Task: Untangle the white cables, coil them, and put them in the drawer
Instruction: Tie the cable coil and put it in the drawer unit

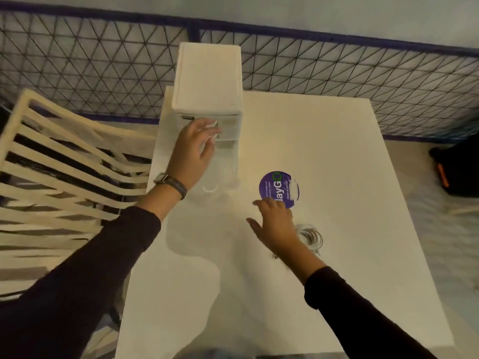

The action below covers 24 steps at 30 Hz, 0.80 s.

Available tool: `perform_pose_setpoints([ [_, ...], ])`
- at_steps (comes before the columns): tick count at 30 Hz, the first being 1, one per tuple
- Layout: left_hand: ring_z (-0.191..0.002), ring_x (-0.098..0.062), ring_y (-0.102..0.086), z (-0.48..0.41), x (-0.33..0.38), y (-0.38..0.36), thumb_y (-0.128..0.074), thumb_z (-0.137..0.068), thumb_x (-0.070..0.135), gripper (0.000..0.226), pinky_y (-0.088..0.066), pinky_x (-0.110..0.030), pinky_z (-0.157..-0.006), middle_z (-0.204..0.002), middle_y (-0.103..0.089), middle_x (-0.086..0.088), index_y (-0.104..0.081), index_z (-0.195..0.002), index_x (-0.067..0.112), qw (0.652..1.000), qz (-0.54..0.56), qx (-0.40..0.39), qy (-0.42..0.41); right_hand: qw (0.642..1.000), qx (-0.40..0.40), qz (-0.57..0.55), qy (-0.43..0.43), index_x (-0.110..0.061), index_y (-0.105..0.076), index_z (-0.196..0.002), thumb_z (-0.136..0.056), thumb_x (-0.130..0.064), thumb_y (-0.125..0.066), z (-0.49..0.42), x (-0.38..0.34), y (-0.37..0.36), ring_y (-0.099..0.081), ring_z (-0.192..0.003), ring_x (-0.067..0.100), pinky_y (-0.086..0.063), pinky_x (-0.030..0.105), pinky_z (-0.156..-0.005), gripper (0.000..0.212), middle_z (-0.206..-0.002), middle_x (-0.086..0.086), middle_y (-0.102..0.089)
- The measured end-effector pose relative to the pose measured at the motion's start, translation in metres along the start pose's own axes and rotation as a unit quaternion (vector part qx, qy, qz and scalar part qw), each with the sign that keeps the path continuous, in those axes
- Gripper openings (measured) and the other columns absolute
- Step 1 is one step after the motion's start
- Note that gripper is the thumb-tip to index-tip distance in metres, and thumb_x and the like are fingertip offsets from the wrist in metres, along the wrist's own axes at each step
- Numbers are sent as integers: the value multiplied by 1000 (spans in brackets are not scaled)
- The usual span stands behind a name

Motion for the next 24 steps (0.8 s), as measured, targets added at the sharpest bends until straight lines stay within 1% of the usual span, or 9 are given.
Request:
perform_pose_setpoints([
  [3, -116, -20, -51, 58, 21, -25, -49, -88, 0, 29, -37, -16, -99, -121, -54, -10, -67, -108, 12, 998, 41, -22, 31, 991, -32, 47, -123, -23, -26, -144, -76, -64, -59, 23, 54, -6, -23, -138, 37, -23, 55, -110, 85, -152, 11, -23],
  [5, -114, -18, -52, 90, 28, -40, -50, -87, -3, 31, -35, -8, -96, -118, -55, -8, -68, -106, 13, 996, 55, -34, 59, 981, -92, 59, -161, -30, -10, -148, -67, -68, -64, 31, 78, -14, -7, -143, 41, -7, 64, -110, 105, -158, 11, -5],
  [6, -112, -16, -53, 103, 31, -45, -50, -87, -4, 32, -34, -5, -95, -117, -56, -6, -69, -105, 13, 995, 59, -38, 71, 977, -120, 60, -167, -34, -4, -148, -64, -67, -68, 34, 87, -19, -2, -143, 43, -4, 67, -108, 110, -158, 10, 2],
  [8, -109, -9, -52, 126, 37, -54, -49, -87, -5, 32, -33, -3, -94, -115, -57, -3, -69, -104, 14, 993, 62, -48, 94, 971, -164, 46, -169, -38, -1, -147, -64, -59, -74, 40, 98, -26, -2, -142, 45, -12, 69, -107, 112, -158, 8, 9],
  [11, -105, 7, -49, 152, 45, -61, -48, -89, -3, 32, -34, -1, -90, -114, -57, 0, -69, -105, 17, 987, 69, -63, 127, 967, -188, -6, -170, -38, -17, -143, -61, -45, -80, 44, 106, -32, -17, -134, 41, -37, 58, -101, 104, -153, 8, -4],
  [14, -104, 14, -48, 164, 49, -61, -48, -91, 0, 32, -37, -3, -90, -113, -56, 5, -69, -105, 20, 984, 74, -64, 149, 970, -173, -19, -167, -36, -34, -133, -63, -36, -79, 41, 107, -31, -26, -124, 39, -45, 54, -94, 84, -141, 8, -22],
  [17, -103, 8, -52, 168, 54, -58, -47, -91, 0, 34, -42, -10, -91, -111, -55, 8, -68, -105, 22, 983, 79, -57, 158, 975, -147, -27, -164, -32, -37, -130, -74, -42, -70, 41, 104, -34, -33, -117, 37, -49, 50, -90, 65, -131, 10, -30],
  [21, -101, -8, -58, 168, 58, -51, -46, -90, -1, 35, -47, -22, -92, -112, -54, 7, -68, -107, 21, 982, 81, -53, 159, 977, -112, -65, -168, -34, -39, -122, -77, -55, -63, 47, 103, -37, -35, -109, 33, -54, 49, -81, 55, -120, 7, -32],
  [24, -100, -10, -59, 165, 58, -45, -46, -90, -1, 35, -48, -24, -93, -112, -53, 9, -67, -107, 21, 982, 81, -46, 162, 977, -99, -108, -157, -34, -40, -120, -75, -47, -70, 49, 99, -32, -35, -107, 30, -55, 46, -77, 55, -116, 6, -32],
])
Point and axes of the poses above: each hand's wrist, its own z-axis away from the middle knuckle, its own y-axis out of the back of the hand, x = y × z, the point moved 3 cm from there along -z, towards the middle knuckle
